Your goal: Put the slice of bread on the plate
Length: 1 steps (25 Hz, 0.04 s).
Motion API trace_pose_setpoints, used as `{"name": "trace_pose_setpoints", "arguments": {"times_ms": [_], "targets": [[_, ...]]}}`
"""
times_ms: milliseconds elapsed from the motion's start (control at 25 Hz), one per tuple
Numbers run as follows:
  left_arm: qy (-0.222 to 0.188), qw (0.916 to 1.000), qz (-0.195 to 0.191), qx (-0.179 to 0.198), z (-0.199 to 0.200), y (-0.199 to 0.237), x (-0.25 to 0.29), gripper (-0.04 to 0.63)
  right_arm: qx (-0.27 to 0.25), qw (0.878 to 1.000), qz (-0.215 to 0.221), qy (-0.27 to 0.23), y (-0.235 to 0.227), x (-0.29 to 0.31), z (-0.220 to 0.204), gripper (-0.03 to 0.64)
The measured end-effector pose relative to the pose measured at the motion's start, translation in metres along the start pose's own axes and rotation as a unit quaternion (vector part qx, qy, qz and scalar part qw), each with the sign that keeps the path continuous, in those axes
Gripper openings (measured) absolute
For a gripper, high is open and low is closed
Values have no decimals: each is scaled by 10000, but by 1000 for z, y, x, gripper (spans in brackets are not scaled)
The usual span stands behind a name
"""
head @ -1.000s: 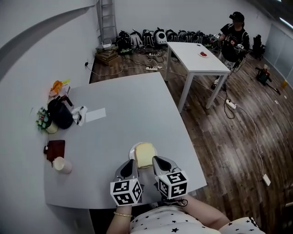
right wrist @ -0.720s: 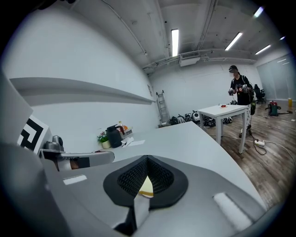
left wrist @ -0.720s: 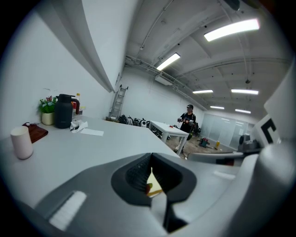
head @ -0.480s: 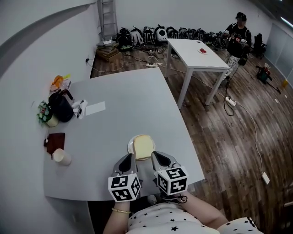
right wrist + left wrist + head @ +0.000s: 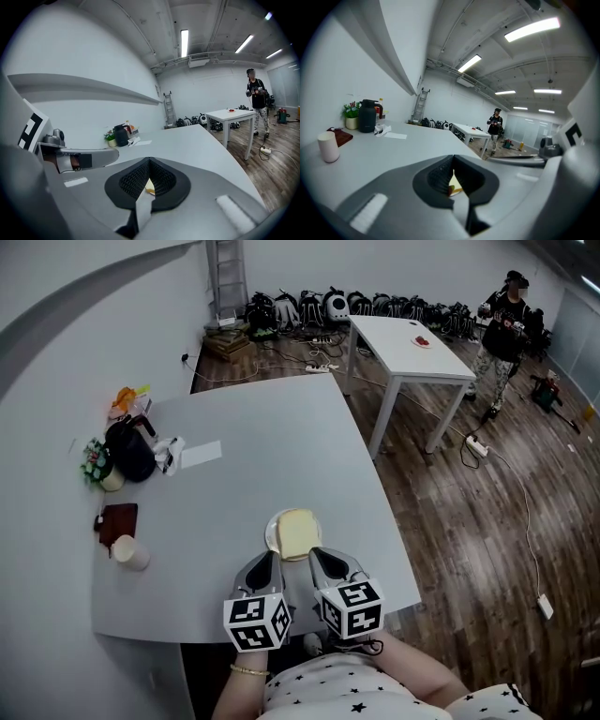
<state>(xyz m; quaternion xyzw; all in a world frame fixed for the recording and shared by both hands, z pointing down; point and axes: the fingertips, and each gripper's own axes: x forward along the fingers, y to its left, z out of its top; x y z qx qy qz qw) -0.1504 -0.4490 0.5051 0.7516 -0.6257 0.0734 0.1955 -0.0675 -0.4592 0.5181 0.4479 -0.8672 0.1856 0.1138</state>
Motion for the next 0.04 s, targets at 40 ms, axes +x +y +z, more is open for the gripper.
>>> {"name": "trace_pose_setpoints", "arguments": {"times_ms": [40], "targets": [[10, 10000, -4, 8, 0, 0, 0, 8, -1, 10000, 8, 5, 1, 0, 0, -2]]}}
